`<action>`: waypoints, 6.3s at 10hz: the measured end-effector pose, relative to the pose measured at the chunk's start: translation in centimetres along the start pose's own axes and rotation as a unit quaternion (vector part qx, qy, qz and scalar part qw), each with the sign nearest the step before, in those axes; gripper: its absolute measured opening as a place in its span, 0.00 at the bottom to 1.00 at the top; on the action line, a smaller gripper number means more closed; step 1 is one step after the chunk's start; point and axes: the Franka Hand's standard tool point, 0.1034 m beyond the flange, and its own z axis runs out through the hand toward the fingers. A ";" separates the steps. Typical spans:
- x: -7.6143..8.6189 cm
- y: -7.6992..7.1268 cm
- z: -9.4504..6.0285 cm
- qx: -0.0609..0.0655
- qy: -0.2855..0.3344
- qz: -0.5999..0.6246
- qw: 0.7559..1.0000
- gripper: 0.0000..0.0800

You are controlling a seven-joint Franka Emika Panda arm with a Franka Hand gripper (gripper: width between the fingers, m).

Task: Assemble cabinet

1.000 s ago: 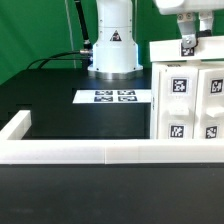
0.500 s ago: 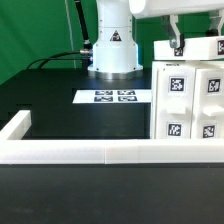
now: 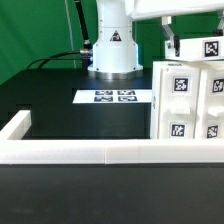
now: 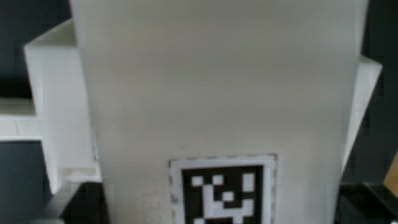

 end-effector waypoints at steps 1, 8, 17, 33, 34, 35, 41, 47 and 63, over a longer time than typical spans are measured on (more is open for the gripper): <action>0.0 0.0 0.0 0.000 0.000 0.031 1.000 0.70; -0.3 0.0 -0.2 0.013 0.004 0.325 0.946 0.70; -0.5 0.6 0.0 0.027 -0.009 0.646 0.763 0.70; 0.5 -0.6 -1.8 0.083 -0.049 0.818 0.567 1.00; 0.7 -0.7 -2.0 0.090 -0.050 0.816 0.569 1.00; 0.8 -0.9 -2.0 0.093 -0.049 0.816 0.569 1.00; 0.6 -2.4 -2.2 0.063 -0.067 0.601 0.794 1.00; 0.8 -2.6 -2.2 0.071 -0.057 0.392 0.915 1.00; -0.1 -0.1 -0.8 0.018 -0.046 -0.405 0.913 1.00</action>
Offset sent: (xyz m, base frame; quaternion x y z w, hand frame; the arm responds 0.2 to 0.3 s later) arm 0.0000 0.0000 0.0000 0.0000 0.0000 0.1938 0.9810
